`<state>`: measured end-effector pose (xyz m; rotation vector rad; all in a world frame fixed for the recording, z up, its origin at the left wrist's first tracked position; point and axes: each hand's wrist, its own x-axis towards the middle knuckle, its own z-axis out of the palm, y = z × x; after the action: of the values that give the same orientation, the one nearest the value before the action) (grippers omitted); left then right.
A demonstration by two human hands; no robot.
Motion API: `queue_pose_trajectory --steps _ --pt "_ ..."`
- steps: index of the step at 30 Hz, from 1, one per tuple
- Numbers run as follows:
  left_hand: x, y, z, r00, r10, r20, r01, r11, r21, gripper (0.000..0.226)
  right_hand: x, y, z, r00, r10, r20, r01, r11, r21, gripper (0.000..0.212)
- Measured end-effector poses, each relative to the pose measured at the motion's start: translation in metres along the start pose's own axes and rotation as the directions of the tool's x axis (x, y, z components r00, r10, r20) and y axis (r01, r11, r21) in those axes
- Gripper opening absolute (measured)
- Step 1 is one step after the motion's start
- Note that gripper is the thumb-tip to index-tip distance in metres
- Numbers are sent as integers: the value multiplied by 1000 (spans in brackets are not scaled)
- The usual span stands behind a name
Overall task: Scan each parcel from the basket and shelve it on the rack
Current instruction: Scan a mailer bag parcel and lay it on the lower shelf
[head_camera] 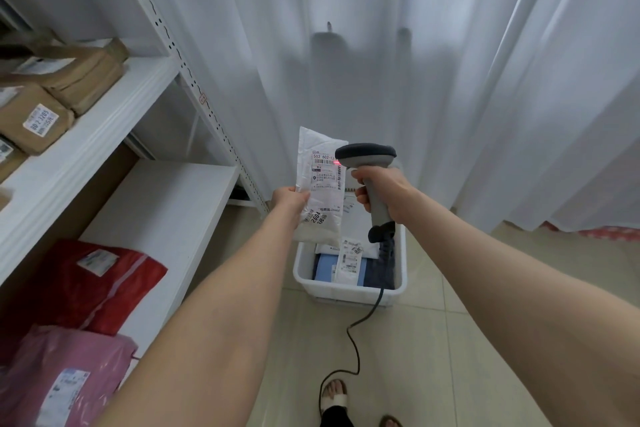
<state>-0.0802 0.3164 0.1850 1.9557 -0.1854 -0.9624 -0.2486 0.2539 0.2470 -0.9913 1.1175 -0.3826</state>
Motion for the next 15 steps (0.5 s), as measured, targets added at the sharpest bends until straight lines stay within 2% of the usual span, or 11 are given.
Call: queue_pose_trajectory --steps 10,15 --pt "-7 -9 -8 999 -34 -3 34 998 -48 30 -12 5 1 999 -2 35 1 1000 15 13" --pt "-17 -23 -24 999 -35 -1 35 998 -58 34 -16 19 11 998 16 55 -23 990 141 13"
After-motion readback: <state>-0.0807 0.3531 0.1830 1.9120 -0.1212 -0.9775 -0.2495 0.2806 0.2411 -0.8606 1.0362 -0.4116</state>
